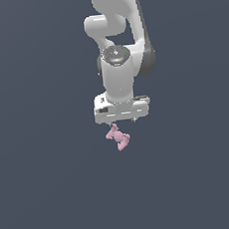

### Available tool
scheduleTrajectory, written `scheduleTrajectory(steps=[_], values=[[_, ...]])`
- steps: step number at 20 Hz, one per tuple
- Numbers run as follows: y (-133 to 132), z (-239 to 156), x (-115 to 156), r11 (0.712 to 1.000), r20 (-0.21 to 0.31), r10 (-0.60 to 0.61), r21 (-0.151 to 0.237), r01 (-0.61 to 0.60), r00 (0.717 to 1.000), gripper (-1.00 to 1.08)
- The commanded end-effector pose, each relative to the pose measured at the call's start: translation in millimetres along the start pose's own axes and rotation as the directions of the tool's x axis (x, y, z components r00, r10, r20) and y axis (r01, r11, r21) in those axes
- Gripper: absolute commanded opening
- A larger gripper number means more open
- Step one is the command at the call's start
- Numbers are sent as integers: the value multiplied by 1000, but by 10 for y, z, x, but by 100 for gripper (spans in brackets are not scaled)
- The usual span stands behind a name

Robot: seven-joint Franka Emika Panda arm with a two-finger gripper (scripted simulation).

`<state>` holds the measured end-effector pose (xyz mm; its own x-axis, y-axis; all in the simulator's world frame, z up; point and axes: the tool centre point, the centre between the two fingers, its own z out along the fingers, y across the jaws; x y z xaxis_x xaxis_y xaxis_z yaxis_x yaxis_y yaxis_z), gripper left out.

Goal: Pick up the object and move it to a goal position.

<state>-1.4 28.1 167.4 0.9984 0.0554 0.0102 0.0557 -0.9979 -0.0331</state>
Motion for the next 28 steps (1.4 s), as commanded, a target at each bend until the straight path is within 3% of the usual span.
scheduleTrajectory(steps=[1,11,20,28], values=[[14,48,-5,1000,1,-30,-3,30,1000,100],[100,371,-47,970,10,-242,-17,242,970,100],[173,721,-114,884,22,-466,-23,467,884,100],[201,902,-159,817,27,-576,-21,577,817,100]])
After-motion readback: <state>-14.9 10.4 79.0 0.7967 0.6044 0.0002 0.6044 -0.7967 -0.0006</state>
